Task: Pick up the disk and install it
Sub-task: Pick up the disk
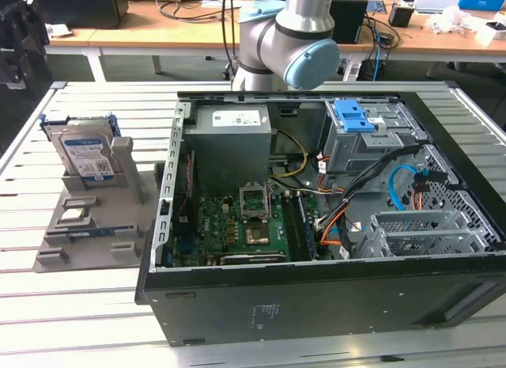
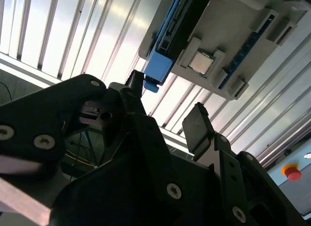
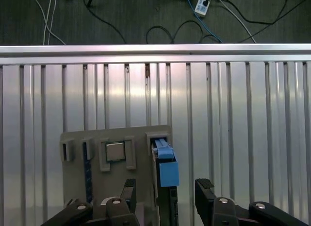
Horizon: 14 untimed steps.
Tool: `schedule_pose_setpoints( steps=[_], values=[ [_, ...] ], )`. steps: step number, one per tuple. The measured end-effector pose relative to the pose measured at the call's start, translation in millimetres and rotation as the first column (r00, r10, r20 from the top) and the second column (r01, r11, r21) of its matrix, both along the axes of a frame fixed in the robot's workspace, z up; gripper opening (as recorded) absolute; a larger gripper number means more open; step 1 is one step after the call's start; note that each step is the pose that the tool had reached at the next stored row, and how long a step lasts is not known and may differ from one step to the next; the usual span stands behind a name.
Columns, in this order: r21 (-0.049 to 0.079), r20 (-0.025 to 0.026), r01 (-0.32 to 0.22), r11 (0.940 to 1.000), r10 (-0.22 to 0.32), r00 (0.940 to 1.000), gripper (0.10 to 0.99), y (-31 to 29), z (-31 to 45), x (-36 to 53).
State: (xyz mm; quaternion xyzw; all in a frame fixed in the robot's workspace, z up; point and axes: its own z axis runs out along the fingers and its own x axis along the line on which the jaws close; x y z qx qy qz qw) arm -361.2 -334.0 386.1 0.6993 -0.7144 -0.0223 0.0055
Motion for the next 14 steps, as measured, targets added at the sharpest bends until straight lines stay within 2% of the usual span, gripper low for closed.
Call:
schedule_pose_setpoints(
  steps=[4, 11, 14],
  values=[
    [0.0, 0.0, 0.0, 1.0, 0.0, 1.0, 0.6, 0.2, -5.0, 0.0],
    [-0.001, -0.0001, -0.001, 1.0, 0.001, 1.0, 0.6, 0.3, -19.3, 0.6],
    [-0.003, 0.0001, -0.028, 0.9996, 0.028, 0.9996, 0.6, 0.4, -22.8, 3.1]
  ],
)
